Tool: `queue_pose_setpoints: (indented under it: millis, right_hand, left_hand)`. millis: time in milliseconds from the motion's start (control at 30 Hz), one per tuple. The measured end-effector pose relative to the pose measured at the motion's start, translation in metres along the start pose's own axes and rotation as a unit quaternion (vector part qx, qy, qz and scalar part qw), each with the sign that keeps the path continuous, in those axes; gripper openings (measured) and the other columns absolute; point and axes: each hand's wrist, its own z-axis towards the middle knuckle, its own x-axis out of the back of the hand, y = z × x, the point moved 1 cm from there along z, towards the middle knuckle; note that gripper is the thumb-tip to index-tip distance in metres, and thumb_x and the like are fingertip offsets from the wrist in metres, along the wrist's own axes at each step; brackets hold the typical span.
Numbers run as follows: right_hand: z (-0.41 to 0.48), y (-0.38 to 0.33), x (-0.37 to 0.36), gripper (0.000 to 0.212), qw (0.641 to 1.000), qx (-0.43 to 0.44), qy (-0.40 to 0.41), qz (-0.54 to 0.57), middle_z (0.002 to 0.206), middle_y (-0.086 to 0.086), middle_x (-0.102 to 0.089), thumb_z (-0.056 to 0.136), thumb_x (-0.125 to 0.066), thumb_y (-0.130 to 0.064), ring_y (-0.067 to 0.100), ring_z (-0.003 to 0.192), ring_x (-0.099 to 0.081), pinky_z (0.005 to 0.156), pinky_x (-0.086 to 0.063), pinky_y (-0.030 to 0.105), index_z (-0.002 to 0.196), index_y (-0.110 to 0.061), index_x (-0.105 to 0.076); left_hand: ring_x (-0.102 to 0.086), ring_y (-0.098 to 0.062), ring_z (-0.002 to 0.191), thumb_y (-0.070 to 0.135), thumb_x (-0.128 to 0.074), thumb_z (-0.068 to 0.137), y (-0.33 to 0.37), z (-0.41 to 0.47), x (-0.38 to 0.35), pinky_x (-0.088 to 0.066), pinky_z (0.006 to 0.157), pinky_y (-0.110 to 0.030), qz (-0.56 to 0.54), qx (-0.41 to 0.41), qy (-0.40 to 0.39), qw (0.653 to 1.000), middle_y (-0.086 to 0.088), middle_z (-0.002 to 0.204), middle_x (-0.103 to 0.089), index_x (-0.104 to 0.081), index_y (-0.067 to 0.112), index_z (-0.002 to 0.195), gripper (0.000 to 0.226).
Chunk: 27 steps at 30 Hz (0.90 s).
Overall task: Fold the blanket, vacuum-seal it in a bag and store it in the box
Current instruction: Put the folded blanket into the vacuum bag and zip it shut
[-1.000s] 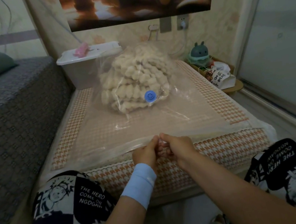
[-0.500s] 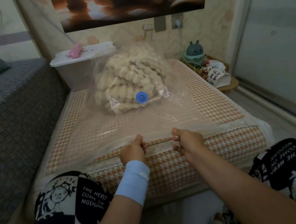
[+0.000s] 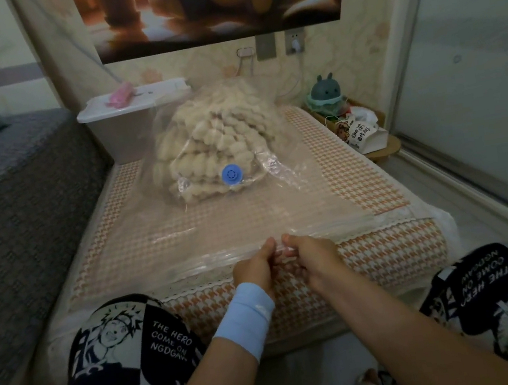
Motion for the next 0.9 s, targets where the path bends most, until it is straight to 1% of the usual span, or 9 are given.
queue_pose_setpoints:
  millis: [67,233,367,500,600,667,800,833,900]
  right_hand:
    - [0.001,-0.007,0.004,0.012,1.0,0.005,0.014,-0.003,0.07,0.01,-0.065,0.086,-0.073,-0.009,0.021,0.056,-0.061,0.043,-0.049,0.024,0.087,0.001,-0.067]
    - [0.01,-0.024,0.026,0.02,0.999,-0.001,0.048,-0.007,0.074,0.009,-0.062,0.086,-0.076,-0.014,0.019,0.057,-0.055,0.044,-0.046,0.024,0.096,0.001,-0.067]
    - [0.014,-0.03,0.038,0.023,0.998,0.015,0.064,0.004,0.08,0.009,-0.065,0.087,-0.076,-0.016,0.02,0.064,-0.057,0.053,-0.051,0.027,0.098,0.003,-0.068]
    - [0.013,-0.027,0.04,0.019,0.999,0.017,0.042,0.008,0.077,0.008,-0.063,0.088,-0.075,-0.017,0.018,0.063,-0.058,0.062,-0.055,0.031,0.09,0.0,-0.067]
    - [0.011,-0.024,0.038,0.016,0.999,0.028,0.03,-0.002,0.073,0.01,-0.065,0.088,-0.073,-0.015,0.019,0.056,-0.059,0.051,-0.051,0.027,0.085,-0.001,-0.066]
    - [0.011,-0.022,0.036,0.015,0.999,0.037,0.029,-0.007,0.069,0.012,-0.066,0.088,-0.072,-0.013,0.022,0.054,-0.059,0.048,-0.048,0.027,0.084,0.002,-0.067]
    - [0.016,-0.022,0.04,0.018,0.998,0.039,0.044,-0.018,0.079,0.018,-0.072,0.084,-0.075,-0.011,0.029,0.064,-0.067,0.054,-0.055,0.031,0.087,0.005,-0.069]
    - [0.017,-0.023,0.042,0.018,0.998,0.038,0.047,-0.019,0.081,0.019,-0.072,0.083,-0.076,-0.011,0.029,0.064,-0.068,0.055,-0.056,0.032,0.088,0.005,-0.068]
    - [0.019,-0.026,0.045,0.018,0.998,0.036,0.052,-0.013,0.079,0.017,-0.07,0.084,-0.076,-0.009,0.026,0.06,-0.067,0.051,-0.056,0.03,0.089,0.005,-0.067]
  left_hand:
    - [-0.062,-0.024,0.058,0.019,-0.081,0.073,0.007,-0.005,-0.002,-0.051,0.068,-0.032,0.008,-0.003,0.016,1.0,-0.009,0.057,-0.067,-0.068,0.001,0.064,0.024]
    - [-0.05,-0.02,0.05,0.02,-0.074,0.083,0.021,0.003,0.001,-0.043,0.058,-0.03,-0.017,-0.012,0.07,0.997,-0.004,0.046,-0.059,-0.063,0.003,0.06,0.031]
    - [-0.054,-0.021,0.054,0.019,-0.073,0.083,0.021,0.001,-0.004,-0.046,0.063,-0.031,-0.045,-0.039,0.098,0.993,-0.007,0.055,-0.062,-0.063,0.004,0.059,0.031]
    - [-0.052,-0.018,0.05,0.024,-0.067,0.089,0.01,-0.011,-0.019,-0.044,0.049,-0.027,-0.092,-0.022,0.023,0.995,-0.007,0.058,-0.056,-0.06,0.006,0.075,0.024]
    - [-0.067,-0.025,0.066,0.036,-0.081,0.071,-0.003,-0.019,-0.038,-0.057,0.067,-0.035,-0.039,-0.006,-0.058,0.998,-0.012,0.075,-0.07,-0.069,0.001,0.091,0.042]
    - [-0.072,-0.029,0.076,0.039,-0.086,0.058,-0.012,-0.016,-0.046,-0.059,0.078,-0.042,0.021,-0.017,-0.042,0.999,-0.016,0.082,-0.074,-0.071,-0.003,0.089,0.055]
    - [-0.072,-0.033,0.077,0.046,-0.091,0.033,-0.026,0.013,-0.047,-0.057,0.082,-0.043,0.047,-0.004,-0.011,0.999,-0.022,0.085,-0.072,-0.07,-0.007,0.088,0.079]
    - [-0.072,-0.034,0.076,0.042,-0.09,0.035,-0.023,0.012,-0.047,-0.057,0.082,-0.044,0.039,-0.002,-0.013,0.999,-0.023,0.084,-0.072,-0.07,-0.008,0.089,0.077]
    - [-0.072,-0.033,0.072,0.028,-0.087,0.057,-0.011,-0.005,-0.051,-0.06,0.073,-0.04,0.018,-0.008,-0.011,1.0,-0.024,0.079,-0.071,-0.067,-0.012,0.087,0.054]
